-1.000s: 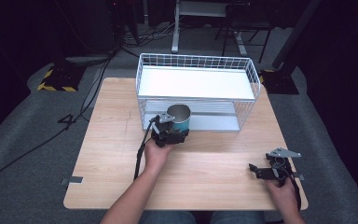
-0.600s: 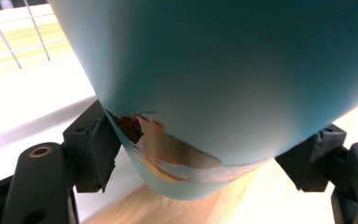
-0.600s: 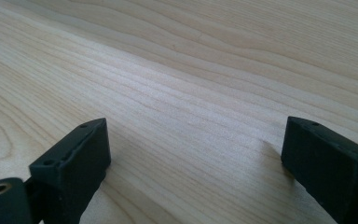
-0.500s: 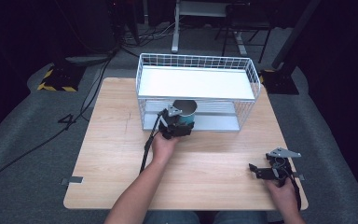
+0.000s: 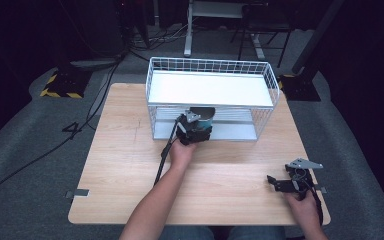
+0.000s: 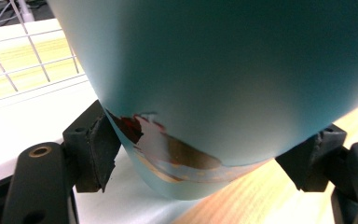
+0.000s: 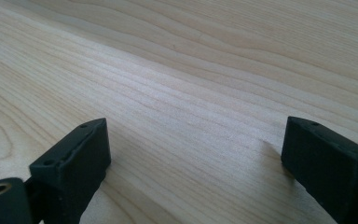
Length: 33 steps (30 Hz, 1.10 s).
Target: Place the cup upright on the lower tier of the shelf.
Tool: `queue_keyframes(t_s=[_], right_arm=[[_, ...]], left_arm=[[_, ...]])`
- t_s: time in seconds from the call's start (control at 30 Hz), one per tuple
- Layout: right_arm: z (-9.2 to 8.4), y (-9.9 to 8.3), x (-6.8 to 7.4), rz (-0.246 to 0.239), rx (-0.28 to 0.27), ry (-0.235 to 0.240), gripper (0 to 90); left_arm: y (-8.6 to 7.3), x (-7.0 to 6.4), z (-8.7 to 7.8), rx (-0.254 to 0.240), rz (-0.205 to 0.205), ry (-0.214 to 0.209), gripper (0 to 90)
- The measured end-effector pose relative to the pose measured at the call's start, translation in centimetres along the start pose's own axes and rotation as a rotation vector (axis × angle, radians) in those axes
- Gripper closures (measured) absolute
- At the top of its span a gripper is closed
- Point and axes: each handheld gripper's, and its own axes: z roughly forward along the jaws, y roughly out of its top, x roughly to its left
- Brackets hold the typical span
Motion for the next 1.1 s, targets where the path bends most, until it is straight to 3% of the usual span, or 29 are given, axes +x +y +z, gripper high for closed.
queue_keyframes(t_s=[0.13, 0.17, 0.33, 0.37, 0.7, 0.73, 0.77, 0.83, 1.1], right_arm=[[0.0, 0.0, 0.0, 0.000, 0.000, 0.000, 8.1], [0.0, 0.0, 0.0, 0.000, 0.000, 0.000, 8.1], [0.0, 0.0, 0.0, 0.000, 0.000, 0.001, 8.1], [0.0, 0.0, 0.0, 0.000, 0.000, 0.001, 8.1], [0.1, 0.1, -0.1, -0.004, -0.001, 0.006, 8.1], [0.1, 0.1, -0.1, -0.004, -0.001, 0.006, 8.1], [0.1, 0.1, -0.1, -0.004, 0.000, 0.006, 8.1], [0.1, 0.1, -0.1, -0.005, 0.000, 0.006, 8.1], [0.1, 0.1, -0.1, -0.004, 0.000, 0.006, 8.2]], left_arm=[[0.2, 0.2, 0.7, -0.007, -0.014, 0.019, 23.6], [0.3, 0.5, 1.3, -0.008, 0.000, -0.019, 23.6], [0.5, 0.1, 2.0, -0.016, -0.035, 0.060, 23.5], [0.5, 0.0, 2.1, -0.021, -0.051, 0.067, 23.5], [0.5, -0.3, 3.5, -0.035, -0.060, 0.107, 23.5], [0.6, -0.2, 3.8, -0.033, -0.055, 0.065, 23.5], [0.6, -0.3, 3.9, -0.027, -0.049, 0.058, 23.5], [0.7, -0.5, 4.1, -0.026, -0.067, 0.099, 23.5], [0.9, -1.0, 4.8, -0.009, -0.064, 0.092, 23.5]])
